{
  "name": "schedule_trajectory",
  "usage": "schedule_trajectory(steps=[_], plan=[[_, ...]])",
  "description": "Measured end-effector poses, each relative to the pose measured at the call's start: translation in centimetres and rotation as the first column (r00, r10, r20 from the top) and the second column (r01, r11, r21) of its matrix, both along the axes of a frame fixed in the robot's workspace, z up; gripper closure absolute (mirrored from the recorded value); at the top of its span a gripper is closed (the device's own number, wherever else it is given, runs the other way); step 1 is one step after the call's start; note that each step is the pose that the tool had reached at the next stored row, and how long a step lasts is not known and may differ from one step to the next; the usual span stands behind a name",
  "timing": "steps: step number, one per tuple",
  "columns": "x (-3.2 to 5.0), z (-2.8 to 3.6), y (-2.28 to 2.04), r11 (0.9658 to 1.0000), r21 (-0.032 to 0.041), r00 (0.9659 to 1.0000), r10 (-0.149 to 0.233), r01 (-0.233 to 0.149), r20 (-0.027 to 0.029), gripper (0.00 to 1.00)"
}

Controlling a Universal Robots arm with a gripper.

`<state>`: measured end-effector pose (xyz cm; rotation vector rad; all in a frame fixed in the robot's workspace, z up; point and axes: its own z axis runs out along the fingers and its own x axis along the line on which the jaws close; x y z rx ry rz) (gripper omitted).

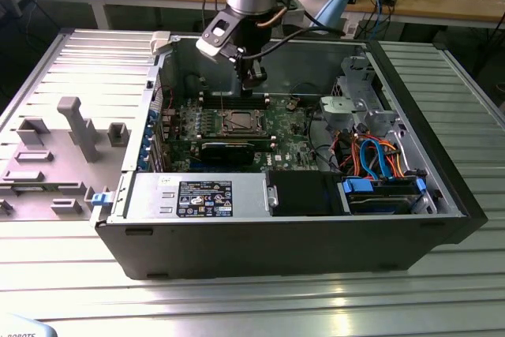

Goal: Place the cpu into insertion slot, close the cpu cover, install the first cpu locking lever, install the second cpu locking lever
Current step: 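Install the first cpu locking lever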

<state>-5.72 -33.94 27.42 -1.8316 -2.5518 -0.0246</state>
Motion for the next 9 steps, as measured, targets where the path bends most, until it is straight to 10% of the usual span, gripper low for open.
schedule_trajectory(steps=[9], plan=[[0.00, 0.00, 0.00, 0.9998, 0.0001, 0.9998, 0.022, -0.022, 0.0000, 0.89]])
